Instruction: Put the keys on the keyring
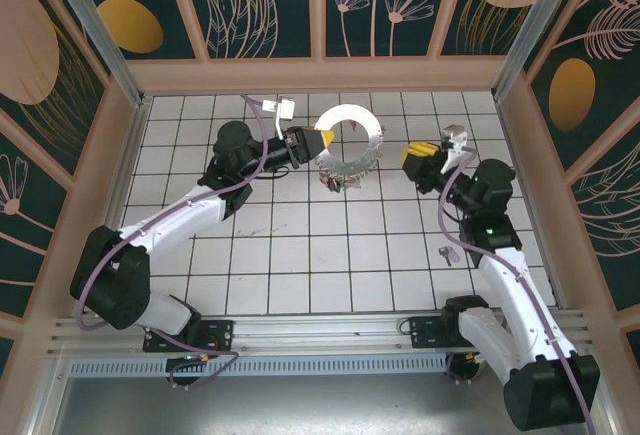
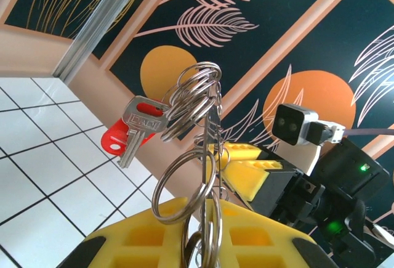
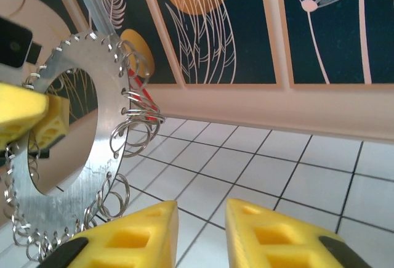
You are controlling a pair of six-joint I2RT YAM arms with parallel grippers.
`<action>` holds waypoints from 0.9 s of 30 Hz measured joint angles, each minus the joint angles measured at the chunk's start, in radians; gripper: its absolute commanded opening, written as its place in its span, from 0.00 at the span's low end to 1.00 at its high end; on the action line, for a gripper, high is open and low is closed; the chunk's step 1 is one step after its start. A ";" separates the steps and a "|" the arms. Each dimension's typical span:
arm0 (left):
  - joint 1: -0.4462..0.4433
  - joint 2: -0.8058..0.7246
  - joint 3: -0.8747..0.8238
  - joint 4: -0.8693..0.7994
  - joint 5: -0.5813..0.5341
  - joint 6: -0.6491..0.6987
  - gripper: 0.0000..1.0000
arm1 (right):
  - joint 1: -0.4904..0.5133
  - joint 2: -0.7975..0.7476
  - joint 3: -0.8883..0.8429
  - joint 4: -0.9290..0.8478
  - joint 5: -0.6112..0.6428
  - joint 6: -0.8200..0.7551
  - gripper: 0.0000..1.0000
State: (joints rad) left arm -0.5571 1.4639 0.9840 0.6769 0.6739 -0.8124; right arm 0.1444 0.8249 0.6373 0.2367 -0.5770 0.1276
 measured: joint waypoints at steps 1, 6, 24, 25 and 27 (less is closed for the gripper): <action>0.000 0.000 0.002 -0.008 0.002 0.006 0.00 | 0.006 -0.003 -0.005 0.000 0.001 -0.021 0.25; 0.000 0.000 0.031 -0.066 0.010 0.054 0.00 | 0.145 -0.077 -0.116 0.016 0.066 -0.185 0.21; 0.000 0.019 0.081 -0.124 0.026 0.103 0.00 | 0.426 -0.079 -0.306 0.303 0.280 -0.439 0.11; 0.000 0.019 0.082 -0.124 0.026 0.103 0.00 | 0.433 -0.065 -0.303 0.309 0.288 -0.445 0.11; 0.000 0.020 0.084 -0.124 0.026 0.103 0.00 | 0.441 -0.039 -0.297 0.319 0.302 -0.457 0.11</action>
State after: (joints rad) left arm -0.5571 1.4841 1.0683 0.5526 0.6994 -0.7097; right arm 0.5858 0.7856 0.3401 0.5552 -0.2749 -0.3290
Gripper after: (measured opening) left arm 0.153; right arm 0.112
